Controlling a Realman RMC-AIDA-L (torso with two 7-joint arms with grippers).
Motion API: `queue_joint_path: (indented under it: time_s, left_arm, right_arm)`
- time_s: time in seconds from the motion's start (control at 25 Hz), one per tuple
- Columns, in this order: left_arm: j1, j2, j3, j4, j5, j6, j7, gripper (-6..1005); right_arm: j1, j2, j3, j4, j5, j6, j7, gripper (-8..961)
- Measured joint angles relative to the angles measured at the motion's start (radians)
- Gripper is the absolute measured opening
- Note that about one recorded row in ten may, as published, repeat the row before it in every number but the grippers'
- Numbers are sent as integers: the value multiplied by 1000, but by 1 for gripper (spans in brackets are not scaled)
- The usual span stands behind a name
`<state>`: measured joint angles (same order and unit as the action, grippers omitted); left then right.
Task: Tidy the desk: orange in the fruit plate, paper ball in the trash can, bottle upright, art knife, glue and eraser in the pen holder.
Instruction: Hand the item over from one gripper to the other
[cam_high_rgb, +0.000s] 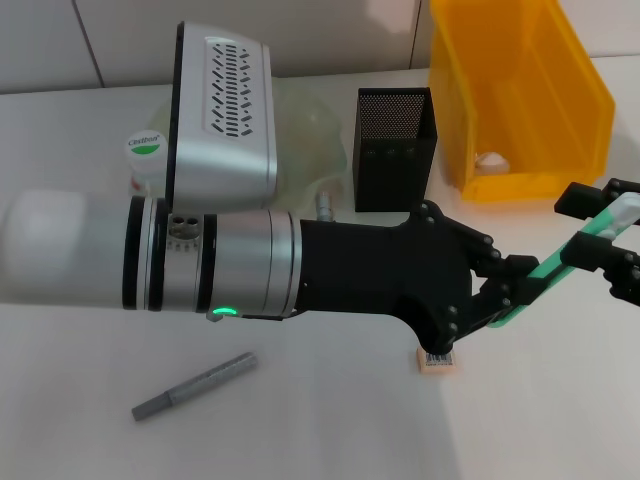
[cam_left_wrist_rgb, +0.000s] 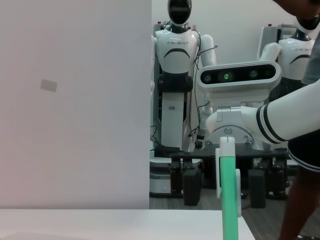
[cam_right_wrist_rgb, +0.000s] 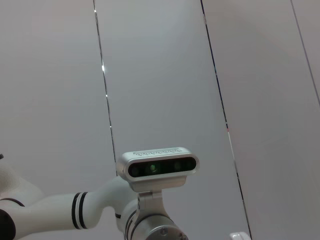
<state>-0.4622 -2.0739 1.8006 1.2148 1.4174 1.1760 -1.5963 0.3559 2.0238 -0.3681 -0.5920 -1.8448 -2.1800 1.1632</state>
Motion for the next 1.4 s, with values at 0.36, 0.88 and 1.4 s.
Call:
queue_joint_path:
  time_s: [0.36,0.88,1.4]
  left_arm:
    - [9,0,-2,0,-1,-3,14,91]
    - [8,0,-25,-14,-3,5,14,91]
    - [2,0,-29,-42,-32,6,6,176]
  right_arm:
    - [14,6,-4,0,-6,13,0,372]
    - [19,7,-10,0,-7,14,-5,217]
    - [23,12,-11,0,-8,18,-65,169]
